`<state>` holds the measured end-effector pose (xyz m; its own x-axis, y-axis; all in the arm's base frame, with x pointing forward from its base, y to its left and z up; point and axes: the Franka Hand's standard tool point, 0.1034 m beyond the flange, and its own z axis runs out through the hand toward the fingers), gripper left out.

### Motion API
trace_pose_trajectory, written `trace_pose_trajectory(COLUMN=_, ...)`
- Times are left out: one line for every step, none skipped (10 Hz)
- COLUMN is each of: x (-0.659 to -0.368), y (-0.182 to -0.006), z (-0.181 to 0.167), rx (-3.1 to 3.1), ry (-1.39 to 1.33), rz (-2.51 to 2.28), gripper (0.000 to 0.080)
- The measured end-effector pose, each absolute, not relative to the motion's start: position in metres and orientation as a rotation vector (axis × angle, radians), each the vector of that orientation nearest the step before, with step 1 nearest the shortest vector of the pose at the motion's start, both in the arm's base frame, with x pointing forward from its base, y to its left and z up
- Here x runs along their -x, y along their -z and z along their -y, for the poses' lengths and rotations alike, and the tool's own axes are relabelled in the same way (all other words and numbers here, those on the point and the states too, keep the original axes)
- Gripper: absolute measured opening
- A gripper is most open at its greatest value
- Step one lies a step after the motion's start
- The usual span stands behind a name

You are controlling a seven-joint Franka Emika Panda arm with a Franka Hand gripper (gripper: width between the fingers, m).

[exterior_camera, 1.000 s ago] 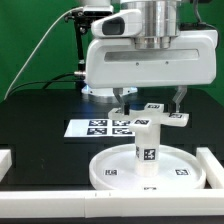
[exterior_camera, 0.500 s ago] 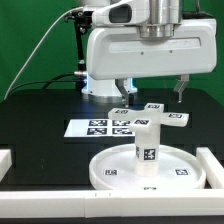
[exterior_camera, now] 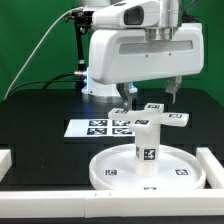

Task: Assemble round table

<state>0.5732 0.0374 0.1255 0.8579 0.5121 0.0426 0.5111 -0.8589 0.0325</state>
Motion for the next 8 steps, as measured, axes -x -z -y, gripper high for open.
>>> trace_pose_trajectory(x=-0.571, y=-0.122, z=-0.036, rx=-3.005, ry=-0.076, rz=-0.828, gripper=0.0649)
trace_pose_trajectory(x=-0.568, y=-0.119, z=-0.04, rx=-3.0, ry=-0.088, rz=-0.835, gripper=0.0649)
trace_pose_trajectory(x=-0.567, y=-0.117, z=-0.043, rx=-3.001, ry=-0.089, rz=-0.834, gripper=0.0649)
trace_pose_trajectory(x=-0.566, y=-0.114, z=-0.043, rx=-3.003, ry=-0.08, rz=-0.825, gripper=0.0649)
trace_pose_trajectory(x=-0.565, y=-0.112, z=-0.042, rx=-3.004, ry=-0.074, rz=-0.821, gripper=0.0649)
trace_pose_trajectory(x=-0.565, y=-0.11, z=-0.043, rx=-3.008, ry=-0.071, rz=-0.809, gripper=0.0649)
trace_pose_trajectory(x=-0.565, y=-0.11, z=-0.043, rx=-3.009, ry=-0.071, rz=-0.804, gripper=0.0649)
trace_pose_trajectory(x=-0.564, y=-0.11, z=-0.039, rx=-3.011, ry=-0.069, rz=-0.796, gripper=0.0649)
